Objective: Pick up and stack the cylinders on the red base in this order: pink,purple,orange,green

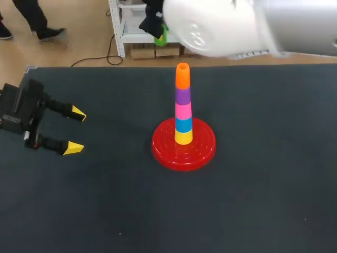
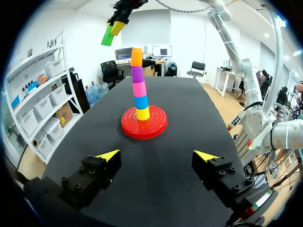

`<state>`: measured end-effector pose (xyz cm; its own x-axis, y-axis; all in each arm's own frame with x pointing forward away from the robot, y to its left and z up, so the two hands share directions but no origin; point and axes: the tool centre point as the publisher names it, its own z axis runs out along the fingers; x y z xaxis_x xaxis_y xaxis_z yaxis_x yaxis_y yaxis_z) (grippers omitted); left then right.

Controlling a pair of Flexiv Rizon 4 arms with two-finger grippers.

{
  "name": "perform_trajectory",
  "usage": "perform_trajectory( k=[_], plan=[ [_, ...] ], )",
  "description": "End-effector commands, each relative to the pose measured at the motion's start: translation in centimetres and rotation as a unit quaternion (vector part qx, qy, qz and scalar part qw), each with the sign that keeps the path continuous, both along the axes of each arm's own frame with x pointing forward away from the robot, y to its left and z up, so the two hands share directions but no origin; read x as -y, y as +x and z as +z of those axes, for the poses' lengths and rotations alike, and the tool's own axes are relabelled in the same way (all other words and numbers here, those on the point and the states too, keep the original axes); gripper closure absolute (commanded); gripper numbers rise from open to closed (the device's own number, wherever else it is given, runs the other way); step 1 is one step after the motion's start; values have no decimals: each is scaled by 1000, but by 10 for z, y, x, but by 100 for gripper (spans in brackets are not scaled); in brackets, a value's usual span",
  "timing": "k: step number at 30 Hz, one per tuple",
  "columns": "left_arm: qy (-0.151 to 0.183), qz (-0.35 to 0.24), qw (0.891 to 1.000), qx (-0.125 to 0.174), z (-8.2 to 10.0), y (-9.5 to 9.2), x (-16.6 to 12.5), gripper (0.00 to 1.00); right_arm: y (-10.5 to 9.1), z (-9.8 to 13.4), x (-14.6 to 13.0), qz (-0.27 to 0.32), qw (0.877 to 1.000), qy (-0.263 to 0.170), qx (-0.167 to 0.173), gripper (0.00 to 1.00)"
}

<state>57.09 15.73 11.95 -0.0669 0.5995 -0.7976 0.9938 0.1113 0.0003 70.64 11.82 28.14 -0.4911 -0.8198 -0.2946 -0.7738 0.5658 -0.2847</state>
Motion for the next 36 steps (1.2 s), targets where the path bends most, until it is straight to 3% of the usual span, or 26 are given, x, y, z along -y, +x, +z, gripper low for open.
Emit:
perform_trajectory(
  k=[1,10,18,36],
  plan=[
    [-2,1,1000,2,-2,-1,0,0,-8,-1,11,3,1000,12,6,100],
    [-2,1,1000,2,-2,-1,0,0,-28,13,29,5,1000,20,5,100],
    [-2,1,1000,2,-2,-1,0,0,-50,17,45,8,1000,-1,-1,100],
    [-2,1,1000,2,-2,-1,0,0,-79,21,47,46,998,-26,-42,100]
  ],
)
